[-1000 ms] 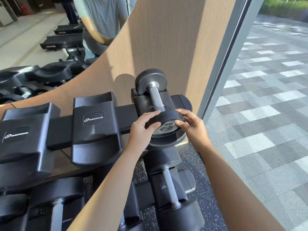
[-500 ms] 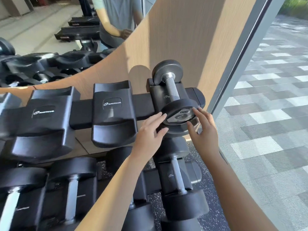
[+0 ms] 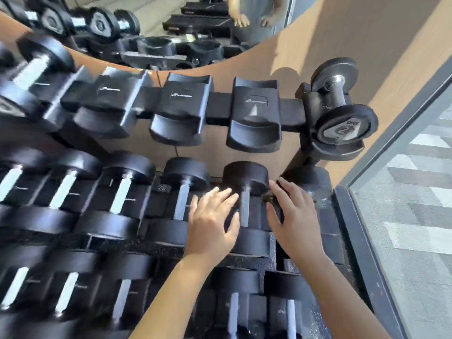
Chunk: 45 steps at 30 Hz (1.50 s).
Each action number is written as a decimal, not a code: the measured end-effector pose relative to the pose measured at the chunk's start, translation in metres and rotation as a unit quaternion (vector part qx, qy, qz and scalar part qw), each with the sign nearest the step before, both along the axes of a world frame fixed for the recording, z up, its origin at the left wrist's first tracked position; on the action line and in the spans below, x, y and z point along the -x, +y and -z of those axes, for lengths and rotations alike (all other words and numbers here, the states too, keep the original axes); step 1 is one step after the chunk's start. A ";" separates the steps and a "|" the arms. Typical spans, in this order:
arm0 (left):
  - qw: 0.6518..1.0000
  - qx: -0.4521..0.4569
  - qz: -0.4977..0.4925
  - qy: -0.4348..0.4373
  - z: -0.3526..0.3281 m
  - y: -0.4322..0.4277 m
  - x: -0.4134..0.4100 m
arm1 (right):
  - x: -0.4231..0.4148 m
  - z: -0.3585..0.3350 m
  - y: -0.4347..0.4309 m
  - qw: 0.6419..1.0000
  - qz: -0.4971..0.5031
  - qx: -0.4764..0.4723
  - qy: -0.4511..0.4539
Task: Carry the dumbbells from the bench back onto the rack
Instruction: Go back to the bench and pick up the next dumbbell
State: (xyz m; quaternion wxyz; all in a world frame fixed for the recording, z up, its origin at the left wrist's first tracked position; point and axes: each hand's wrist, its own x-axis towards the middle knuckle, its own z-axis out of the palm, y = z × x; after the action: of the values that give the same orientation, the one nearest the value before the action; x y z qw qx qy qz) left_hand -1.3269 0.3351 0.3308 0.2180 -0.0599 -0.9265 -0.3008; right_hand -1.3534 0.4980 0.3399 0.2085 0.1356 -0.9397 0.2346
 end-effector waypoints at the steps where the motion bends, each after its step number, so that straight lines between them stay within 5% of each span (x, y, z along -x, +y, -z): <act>1: 1.000 0.007 -0.017 0.000 0.004 -0.012 -0.021 | -0.017 0.002 -0.013 1.000 -0.017 -0.014 -0.004; 14: 0.966 0.032 -0.251 -0.062 0.036 -0.126 -0.291 | -0.223 0.023 -0.167 0.964 -0.254 -0.054 -0.050; 26: 0.861 -0.004 -0.499 -0.098 0.056 -0.143 -0.439 | -0.320 0.032 -0.243 0.867 -0.489 -0.095 -0.026; 45: 0.726 -0.094 -0.663 -0.155 0.116 -0.294 -0.730 | -0.590 0.108 -0.427 0.747 -0.648 -0.127 -0.076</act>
State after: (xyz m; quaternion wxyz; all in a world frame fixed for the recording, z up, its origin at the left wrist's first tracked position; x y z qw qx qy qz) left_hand -0.5964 0.0411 0.2147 0.2197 0.6380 -0.7180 -0.1706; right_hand -0.7638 0.0707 0.2317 -0.0850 0.7189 -0.6600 0.2011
